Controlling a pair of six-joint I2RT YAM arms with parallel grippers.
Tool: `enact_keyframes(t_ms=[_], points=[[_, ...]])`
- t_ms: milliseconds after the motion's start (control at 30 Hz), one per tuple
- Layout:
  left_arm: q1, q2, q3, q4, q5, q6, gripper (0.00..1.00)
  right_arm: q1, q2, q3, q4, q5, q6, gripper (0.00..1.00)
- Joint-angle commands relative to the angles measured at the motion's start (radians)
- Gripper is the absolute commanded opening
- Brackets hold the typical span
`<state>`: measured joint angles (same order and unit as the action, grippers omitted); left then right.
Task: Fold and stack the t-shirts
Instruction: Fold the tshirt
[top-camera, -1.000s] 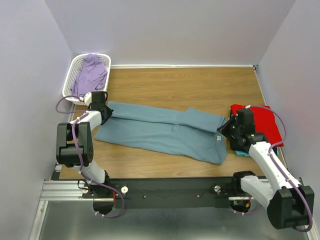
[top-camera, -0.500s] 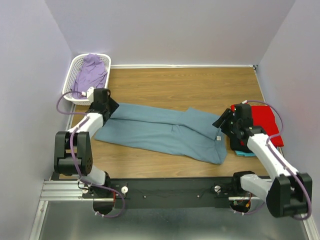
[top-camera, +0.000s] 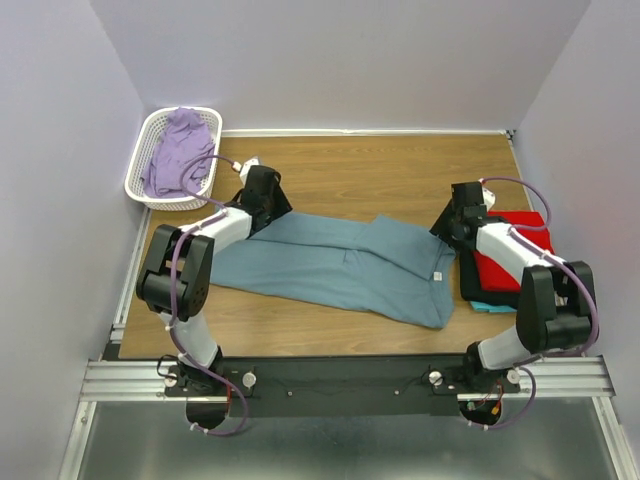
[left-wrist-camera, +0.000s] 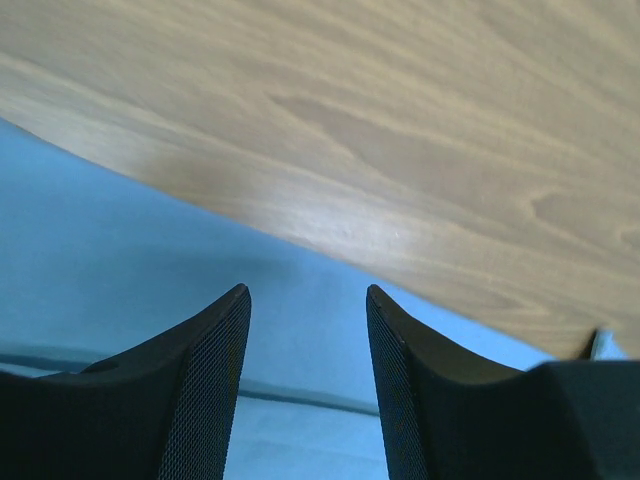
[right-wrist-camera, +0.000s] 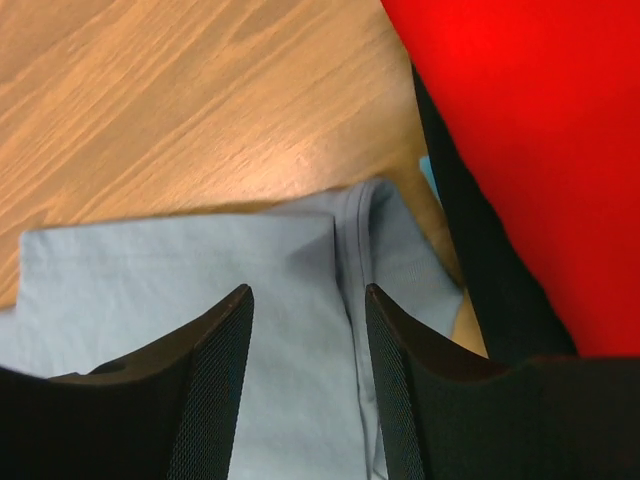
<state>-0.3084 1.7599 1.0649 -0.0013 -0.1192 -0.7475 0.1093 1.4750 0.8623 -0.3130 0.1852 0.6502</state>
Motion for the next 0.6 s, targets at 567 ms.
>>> enact_keyframes(t_ms=[567], points=[[-0.074, 0.024, -0.046, 0.066, 0.032, -0.003, 0.56, -0.003, 0.163, 0.066, 0.098, 0.045, -0.008, 0.37]])
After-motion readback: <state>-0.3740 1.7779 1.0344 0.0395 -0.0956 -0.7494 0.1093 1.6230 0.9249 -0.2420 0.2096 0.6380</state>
